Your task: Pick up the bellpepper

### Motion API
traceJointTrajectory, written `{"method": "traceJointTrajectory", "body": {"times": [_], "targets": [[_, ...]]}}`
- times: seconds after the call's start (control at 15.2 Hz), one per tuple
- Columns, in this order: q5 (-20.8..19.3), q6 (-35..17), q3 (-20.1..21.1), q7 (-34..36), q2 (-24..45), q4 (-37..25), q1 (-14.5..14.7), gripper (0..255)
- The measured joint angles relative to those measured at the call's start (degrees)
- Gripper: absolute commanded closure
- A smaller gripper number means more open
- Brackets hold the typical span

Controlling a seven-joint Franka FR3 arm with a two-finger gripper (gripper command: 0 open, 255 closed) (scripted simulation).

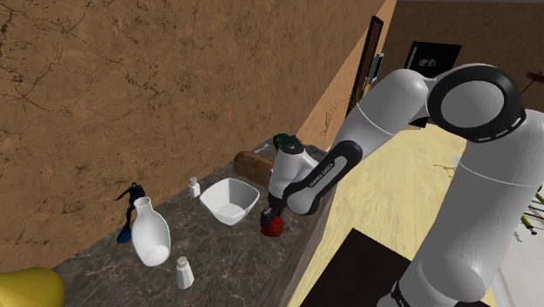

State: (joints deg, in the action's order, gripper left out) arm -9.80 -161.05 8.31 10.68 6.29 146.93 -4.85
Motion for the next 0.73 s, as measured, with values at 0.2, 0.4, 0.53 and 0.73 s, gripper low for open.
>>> {"method": "traceJointTrajectory", "body": {"times": [0.2,0.4,0.53,0.73], "targets": [[1.88,2.56,0.58,-1.44,-2.55,-0.09,-0.19,255],[3.41,5.00,0.85,-2.68,-4.85,-0.29,-0.24,255],[4.17,6.40,0.91,-3.36,-6.11,-0.46,-0.25,255],[5.27,8.62,1.01,-4.16,-8.18,-0.66,-0.12,255]]}}
